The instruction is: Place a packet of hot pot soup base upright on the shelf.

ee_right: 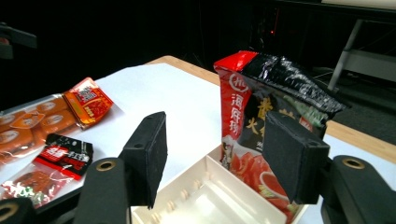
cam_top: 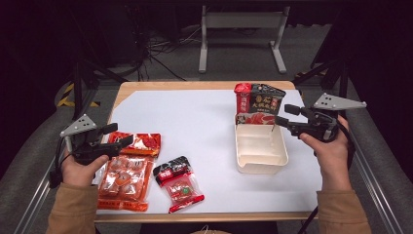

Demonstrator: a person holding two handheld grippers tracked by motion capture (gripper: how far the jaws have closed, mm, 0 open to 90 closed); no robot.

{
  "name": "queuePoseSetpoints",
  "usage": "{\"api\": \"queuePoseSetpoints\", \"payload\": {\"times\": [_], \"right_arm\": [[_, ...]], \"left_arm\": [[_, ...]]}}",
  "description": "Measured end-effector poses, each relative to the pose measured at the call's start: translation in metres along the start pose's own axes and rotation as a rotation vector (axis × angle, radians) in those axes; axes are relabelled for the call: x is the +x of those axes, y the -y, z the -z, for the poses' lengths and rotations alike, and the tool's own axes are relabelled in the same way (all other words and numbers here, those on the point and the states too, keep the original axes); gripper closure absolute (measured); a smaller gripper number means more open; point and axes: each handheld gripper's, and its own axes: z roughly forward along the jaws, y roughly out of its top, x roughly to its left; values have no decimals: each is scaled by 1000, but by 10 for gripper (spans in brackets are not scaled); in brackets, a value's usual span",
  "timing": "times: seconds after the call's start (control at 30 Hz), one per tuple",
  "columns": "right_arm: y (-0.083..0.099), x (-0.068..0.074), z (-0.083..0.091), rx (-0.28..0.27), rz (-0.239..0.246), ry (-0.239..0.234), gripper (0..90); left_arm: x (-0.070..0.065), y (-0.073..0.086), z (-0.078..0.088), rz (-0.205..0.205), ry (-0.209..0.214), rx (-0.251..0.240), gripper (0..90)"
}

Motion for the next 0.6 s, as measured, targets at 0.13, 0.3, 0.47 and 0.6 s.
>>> {"api": "queuePoseSetpoints", "payload": {"times": [0.13, 0.3, 0.47, 0.6], "right_arm": [[13, 1, -1, -14, -26, -13, 403], [21, 1, -7, 13, -15, -49, 410], [25, 5, -11, 36, 4, -59, 410], [27, 7, -14, 35, 13, -54, 412]], "left_arm": [[4, 1, 3, -2, -14, -3, 232], [11, 2, 3, -20, -24, -1, 235], [22, 2, 5, -18, -46, -11, 239], [32, 1, 5, -8, -50, -3, 245]]}}
